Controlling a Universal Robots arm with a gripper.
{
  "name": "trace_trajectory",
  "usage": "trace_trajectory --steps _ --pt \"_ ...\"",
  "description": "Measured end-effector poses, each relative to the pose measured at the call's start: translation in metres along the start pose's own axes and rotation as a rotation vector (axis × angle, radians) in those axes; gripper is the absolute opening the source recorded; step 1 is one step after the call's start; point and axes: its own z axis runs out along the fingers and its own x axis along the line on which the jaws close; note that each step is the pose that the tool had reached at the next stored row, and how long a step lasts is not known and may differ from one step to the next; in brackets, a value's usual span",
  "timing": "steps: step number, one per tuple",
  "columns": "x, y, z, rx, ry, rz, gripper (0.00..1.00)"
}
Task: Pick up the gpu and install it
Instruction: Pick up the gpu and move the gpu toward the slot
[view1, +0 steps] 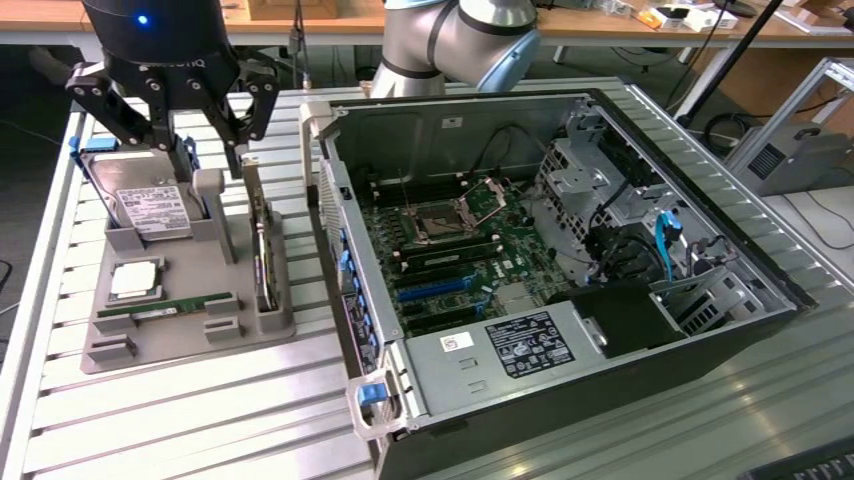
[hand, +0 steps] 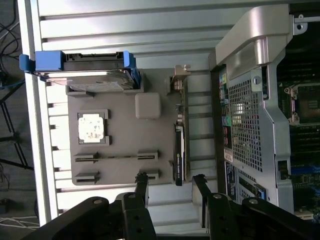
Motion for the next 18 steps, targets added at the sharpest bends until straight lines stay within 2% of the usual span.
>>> trace_trajectory --steps 18 --pt "0.0001 -0.0002 0.004 0.0001 0.0 0.0 0.48"
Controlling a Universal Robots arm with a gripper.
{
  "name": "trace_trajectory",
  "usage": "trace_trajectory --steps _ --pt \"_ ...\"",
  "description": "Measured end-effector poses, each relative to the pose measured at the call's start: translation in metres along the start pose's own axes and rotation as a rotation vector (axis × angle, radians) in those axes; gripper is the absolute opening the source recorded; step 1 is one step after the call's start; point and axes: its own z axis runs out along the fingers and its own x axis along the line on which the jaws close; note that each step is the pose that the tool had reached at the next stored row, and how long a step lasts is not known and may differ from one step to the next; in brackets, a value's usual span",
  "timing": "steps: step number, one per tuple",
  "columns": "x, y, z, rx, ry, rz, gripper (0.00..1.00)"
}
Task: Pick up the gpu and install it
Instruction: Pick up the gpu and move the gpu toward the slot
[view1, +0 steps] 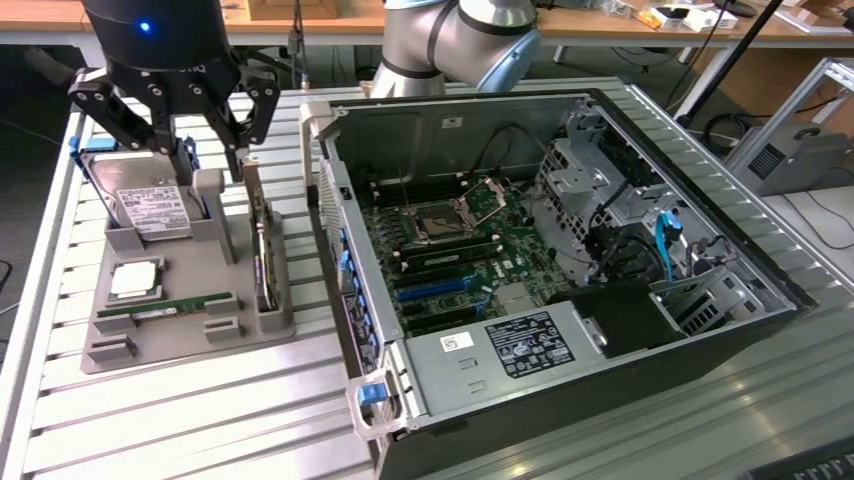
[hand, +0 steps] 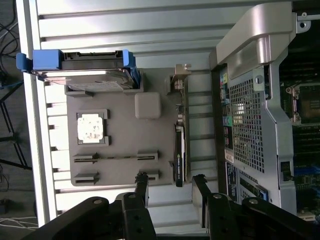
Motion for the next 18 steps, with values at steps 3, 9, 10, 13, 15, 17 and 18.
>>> trace_trajectory --steps 3,9,10,13,15,17,18 --pt "0.0 0.0 0.0005 0.0 0.0 0.0 0.48" --pt "0.0001 -0.0001 0.0018 0.0 0.0 0.0 0.48" --pt "0.0001 -0.0001 0.002 0.0 0.0 0.0 0.48" --pt "0.0001 -0.0002 0.0035 0.0001 0.0 0.0 0.48" --pt "0.0001 -0.0002 0.0047 0.0 0.0001 0.0 0.48" --pt "0.0002 -0.0003 0.0056 0.0002 0.0 0.0 0.48" --pt "0.0002 -0.0003 0.0061 0.0004 0.0 0.0 0.48"
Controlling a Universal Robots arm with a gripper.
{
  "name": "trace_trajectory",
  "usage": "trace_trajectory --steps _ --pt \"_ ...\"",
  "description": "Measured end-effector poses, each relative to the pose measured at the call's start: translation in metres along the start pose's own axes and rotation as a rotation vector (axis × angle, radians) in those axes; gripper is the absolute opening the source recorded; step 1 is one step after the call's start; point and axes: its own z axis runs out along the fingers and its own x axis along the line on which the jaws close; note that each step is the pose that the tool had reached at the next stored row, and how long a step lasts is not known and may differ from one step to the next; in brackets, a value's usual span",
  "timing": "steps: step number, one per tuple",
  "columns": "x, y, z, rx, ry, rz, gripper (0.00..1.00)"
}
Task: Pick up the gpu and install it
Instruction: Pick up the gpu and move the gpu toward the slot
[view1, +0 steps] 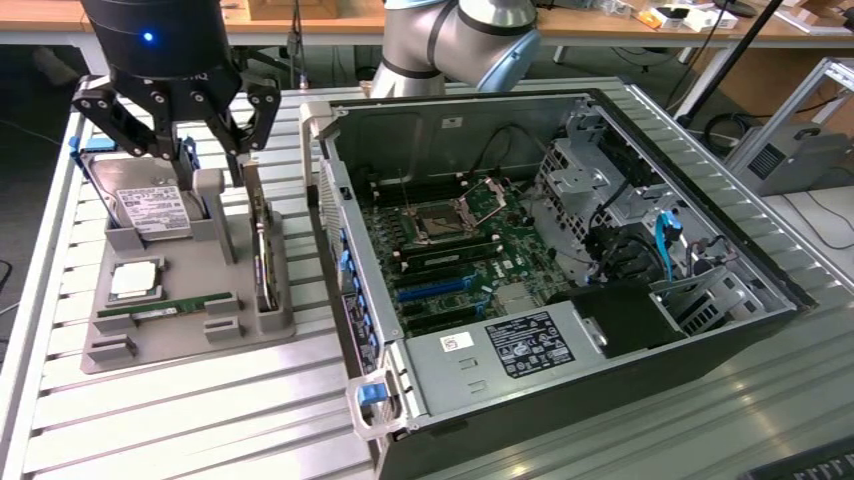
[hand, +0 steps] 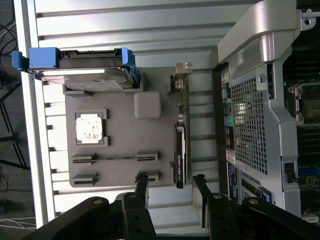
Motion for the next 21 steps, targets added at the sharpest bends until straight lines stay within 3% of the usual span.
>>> trace_trajectory --steps 21 --pt "0.0001 -0.0005 0.006 0.0023 -0.0002 0.0 0.48"
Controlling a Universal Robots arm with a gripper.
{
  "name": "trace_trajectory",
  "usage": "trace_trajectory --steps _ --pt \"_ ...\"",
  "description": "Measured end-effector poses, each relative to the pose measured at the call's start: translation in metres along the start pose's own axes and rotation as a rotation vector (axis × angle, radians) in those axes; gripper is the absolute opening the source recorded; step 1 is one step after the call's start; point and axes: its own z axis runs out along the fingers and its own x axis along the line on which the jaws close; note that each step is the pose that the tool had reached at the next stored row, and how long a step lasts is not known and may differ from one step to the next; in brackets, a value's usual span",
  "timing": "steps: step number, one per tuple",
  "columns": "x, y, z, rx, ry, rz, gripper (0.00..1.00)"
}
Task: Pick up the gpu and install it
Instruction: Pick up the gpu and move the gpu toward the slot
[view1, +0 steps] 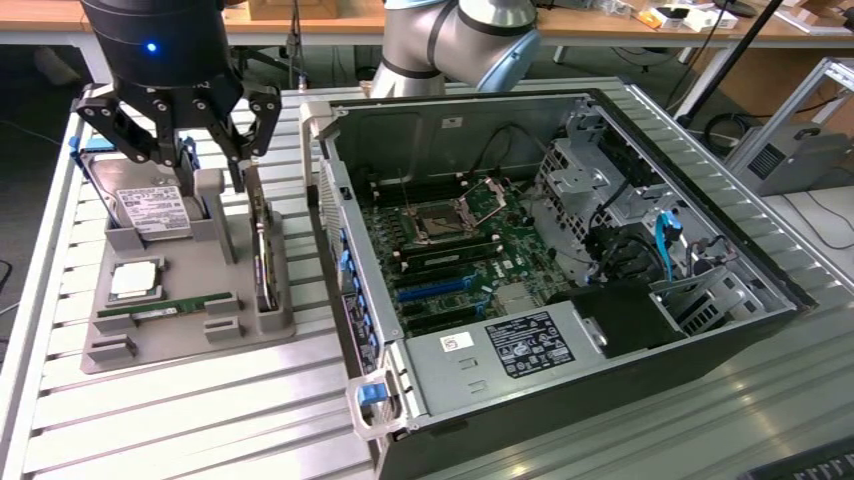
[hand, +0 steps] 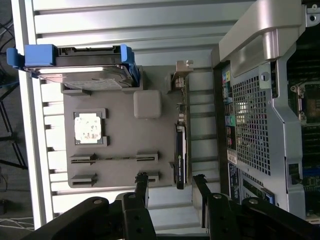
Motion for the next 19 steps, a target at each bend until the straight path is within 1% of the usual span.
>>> trace_trajectory --steps 19 --pt "0.0001 -0.0004 0.0044 0.0016 0.0 0.0 0.48"
